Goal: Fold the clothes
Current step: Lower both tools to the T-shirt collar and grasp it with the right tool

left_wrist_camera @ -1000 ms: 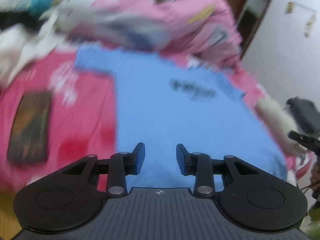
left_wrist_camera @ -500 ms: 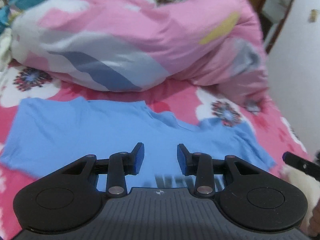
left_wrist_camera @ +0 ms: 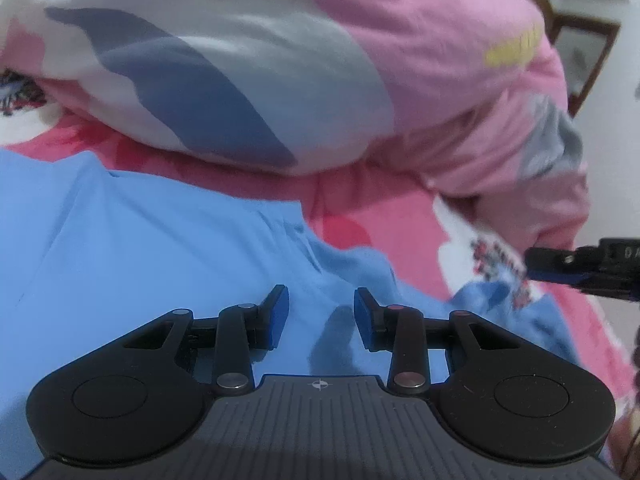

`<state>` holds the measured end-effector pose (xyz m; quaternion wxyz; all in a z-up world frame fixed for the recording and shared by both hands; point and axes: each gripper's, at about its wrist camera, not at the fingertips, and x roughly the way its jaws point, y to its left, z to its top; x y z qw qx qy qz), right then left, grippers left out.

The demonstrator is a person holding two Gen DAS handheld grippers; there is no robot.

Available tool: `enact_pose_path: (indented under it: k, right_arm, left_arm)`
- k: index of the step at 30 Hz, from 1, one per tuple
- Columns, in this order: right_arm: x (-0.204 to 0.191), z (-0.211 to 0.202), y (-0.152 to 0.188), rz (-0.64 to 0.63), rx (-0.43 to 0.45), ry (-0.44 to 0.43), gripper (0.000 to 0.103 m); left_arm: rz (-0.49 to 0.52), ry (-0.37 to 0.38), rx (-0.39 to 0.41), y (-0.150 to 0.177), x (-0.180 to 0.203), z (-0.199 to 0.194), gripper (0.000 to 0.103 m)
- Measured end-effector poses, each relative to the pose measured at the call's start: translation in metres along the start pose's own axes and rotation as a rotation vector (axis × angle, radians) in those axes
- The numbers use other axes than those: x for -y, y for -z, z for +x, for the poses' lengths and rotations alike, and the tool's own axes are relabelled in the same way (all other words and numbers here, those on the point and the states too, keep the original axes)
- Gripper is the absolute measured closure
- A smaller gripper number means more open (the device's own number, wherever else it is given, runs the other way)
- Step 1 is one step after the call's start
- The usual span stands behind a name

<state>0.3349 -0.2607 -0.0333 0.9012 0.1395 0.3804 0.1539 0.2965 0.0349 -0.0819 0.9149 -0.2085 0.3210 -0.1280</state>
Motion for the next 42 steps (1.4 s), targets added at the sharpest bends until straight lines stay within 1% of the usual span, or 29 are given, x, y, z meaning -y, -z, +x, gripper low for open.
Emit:
enact_pose_path:
  k: [3,5,6,7,8,9,10,12,13,14,16,19,21,22,23,24,25,26,27,28,29,30,32,34,36,38,39,41,42]
  right_arm:
    - [-0.033,0.03,-0.001,-0.093,-0.087,-0.109,0.076]
    - [-0.052,0.057,0.006,-0.163,-0.162,-0.133,0.077]
    - [-0.058,0.076,0.01,-0.187,-0.207,-0.125,0.077]
    - [-0.06,0.093,0.013,-0.197,-0.242,-0.096,0.08]
    - [-0.058,0.114,0.014,-0.209,-0.26,-0.044,0.096]
    - [-0.052,0.119,0.007,-0.181,-0.23,-0.047,0.102]
    - [-0.046,0.124,0.0,-0.152,-0.198,-0.051,0.103]
    - [-0.036,0.118,-0.017,-0.082,-0.093,0.021,0.093]
    - [-0.033,0.114,-0.025,-0.063,-0.048,0.057,0.093]
    - [-0.032,0.108,-0.029,-0.04,-0.047,0.015,0.093]
    - [-0.039,0.097,-0.03,-0.025,-0.088,-0.105,0.091]
    - [-0.063,0.097,-0.019,-0.1,-0.186,-0.175,0.084]
    - [-0.071,0.12,-0.015,-0.094,-0.27,-0.181,0.084]
    - [-0.071,0.133,-0.014,-0.088,-0.291,-0.166,0.084]
    - [-0.068,0.148,-0.014,-0.072,-0.298,-0.138,0.09]
    - [-0.063,0.153,-0.018,-0.038,-0.264,-0.115,0.098]
    - [-0.058,0.158,-0.023,-0.004,-0.23,-0.091,0.102]
    - [-0.055,0.156,-0.028,0.022,-0.175,-0.039,0.099]
    - [-0.054,0.15,-0.033,0.029,-0.124,-0.015,0.093]
    - [-0.055,0.144,-0.036,0.021,-0.105,-0.018,0.091]
    - [-0.057,0.14,-0.037,0.009,-0.112,-0.043,0.089]
    - [-0.06,0.136,-0.037,-0.014,-0.129,-0.059,0.085]
    - [-0.066,0.13,-0.034,-0.078,-0.161,-0.067,0.057]
    - [-0.07,0.128,-0.029,-0.168,-0.189,-0.032,0.053]
    - [-0.066,0.134,-0.024,-0.178,-0.236,-0.019,0.052]
    - [-0.063,0.137,-0.022,-0.171,-0.246,-0.035,0.05]
    - [-0.065,0.137,-0.022,-0.186,-0.246,-0.042,0.051]
    - [-0.067,0.137,-0.021,-0.198,-0.263,-0.064,0.06]
    - [-0.07,0.136,-0.018,-0.217,-0.273,-0.069,0.061]
  left_arm:
    - [-0.048,-0.017,0.04,-0.004,-0.017,-0.006,0.067]
    - [-0.082,0.004,0.044,-0.005,-0.026,-0.006,0.067]
    - [-0.1,0.018,0.045,-0.006,-0.03,-0.006,0.067]
    - [-0.101,0.023,0.05,-0.005,-0.031,-0.007,0.067]
    - [-0.093,0.027,0.057,-0.004,-0.03,-0.008,0.067]
    - [-0.08,0.03,0.059,-0.003,-0.028,-0.009,0.067]
    - [-0.072,0.033,0.058,-0.003,-0.027,-0.009,0.067]
    - [-0.066,0.045,0.061,-0.002,-0.026,-0.011,0.067]
    - [-0.066,0.045,0.06,-0.002,-0.026,-0.012,0.067]
    - [-0.065,0.042,0.058,-0.002,-0.025,-0.012,0.067]
    - [-0.066,0.032,0.047,-0.002,-0.025,-0.01,0.067]
    - [-0.065,0.022,0.039,-0.001,-0.024,-0.008,0.067]
    - [-0.063,0.024,0.038,-0.001,-0.024,-0.006,0.067]
    - [-0.063,0.026,0.038,-0.001,-0.024,-0.005,0.067]
    - [-0.065,0.028,0.036,-0.001,-0.024,-0.005,0.067]
    - [-0.067,0.031,0.035,-0.001,-0.025,-0.005,0.067]
    - [-0.068,0.033,0.035,-0.001,-0.025,-0.005,0.067]
    - [-0.069,0.035,0.036,-0.001,-0.026,-0.006,0.067]
    - [-0.07,0.037,0.037,-0.001,-0.026,-0.006,0.067]
    - [-0.071,0.039,0.037,-0.001,-0.026,-0.006,0.067]
    - [-0.074,0.042,0.037,-0.001,-0.026,-0.006,0.067]
    - [-0.078,0.045,0.036,-0.001,-0.027,-0.006,0.067]
    - [-0.084,0.049,0.035,-0.001,-0.028,-0.005,0.067]
    - [-0.088,0.052,0.033,-0.001,-0.028,-0.005,0.067]
    - [-0.089,0.054,0.033,-0.001,-0.029,-0.006,0.067]
    - [-0.09,0.054,0.034,-0.001,-0.029,-0.006,0.067]
    - [-0.091,0.055,0.034,-0.001,-0.03,-0.007,0.067]
    - [-0.095,0.058,0.034,-0.001,-0.031,-0.008,0.067]
    - [-0.096,0.059,0.034,-0.001,-0.031,-0.008,0.067]
